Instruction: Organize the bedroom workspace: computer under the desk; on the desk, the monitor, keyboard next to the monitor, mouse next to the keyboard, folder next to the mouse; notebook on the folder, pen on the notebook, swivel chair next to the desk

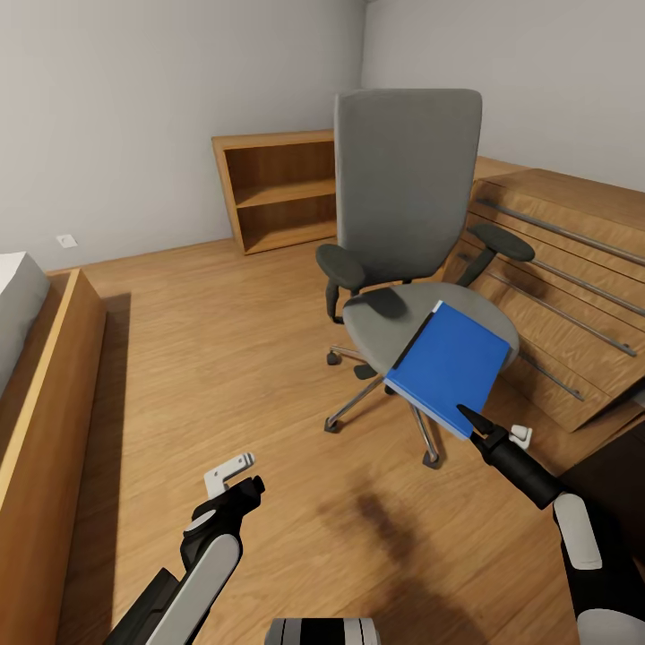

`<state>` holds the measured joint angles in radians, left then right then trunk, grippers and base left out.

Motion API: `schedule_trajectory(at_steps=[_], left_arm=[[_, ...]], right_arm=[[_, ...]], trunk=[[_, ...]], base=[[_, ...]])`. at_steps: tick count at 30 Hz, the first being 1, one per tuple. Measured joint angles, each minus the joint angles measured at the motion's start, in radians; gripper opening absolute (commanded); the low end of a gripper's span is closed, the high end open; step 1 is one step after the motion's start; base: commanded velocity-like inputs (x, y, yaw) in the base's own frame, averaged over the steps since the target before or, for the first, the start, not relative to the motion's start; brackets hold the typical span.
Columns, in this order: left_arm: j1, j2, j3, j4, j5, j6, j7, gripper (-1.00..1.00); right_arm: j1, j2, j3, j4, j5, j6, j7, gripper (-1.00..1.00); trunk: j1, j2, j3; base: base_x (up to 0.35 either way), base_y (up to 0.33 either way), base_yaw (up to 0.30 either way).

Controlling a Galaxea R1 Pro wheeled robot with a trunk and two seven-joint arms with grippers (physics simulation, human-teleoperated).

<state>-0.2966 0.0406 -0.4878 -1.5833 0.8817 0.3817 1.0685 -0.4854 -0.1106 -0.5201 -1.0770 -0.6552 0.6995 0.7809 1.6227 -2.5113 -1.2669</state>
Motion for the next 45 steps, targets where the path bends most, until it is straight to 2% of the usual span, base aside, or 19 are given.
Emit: schedule_trajectory(at_steps=[24, 35, 45], left_arm=[[0.000, 0.000, 0.000, 0.000, -0.001, 0.000, 0.000, 1.00], [0.000, 0.000, 0.000, 0.000, 0.000, 0.000, 0.000, 1.00], [0.000, 0.000, 0.000, 0.000, -0.001, 0.000, 0.000, 1.00]], right_arm=[[0.000, 0.000, 0.001, 0.000, -0.001, 0.001, 0.000, 1.00], [0.000, 0.000, 0.020, -0.001, -0.001, 0.002, 0.007, 1.00], [0.000, 0.000, 0.023, -0.002, -0.001, 0.003, 0.008, 1.00]], trunk=[[0.000, 0.000, 0.000], [0.000, 0.000, 0.000], [0.000, 0.000, 0.000]], base=[[0.000, 0.000, 0.000], [0.000, 0.000, 0.000], [0.000, 0.000, 0.000]])
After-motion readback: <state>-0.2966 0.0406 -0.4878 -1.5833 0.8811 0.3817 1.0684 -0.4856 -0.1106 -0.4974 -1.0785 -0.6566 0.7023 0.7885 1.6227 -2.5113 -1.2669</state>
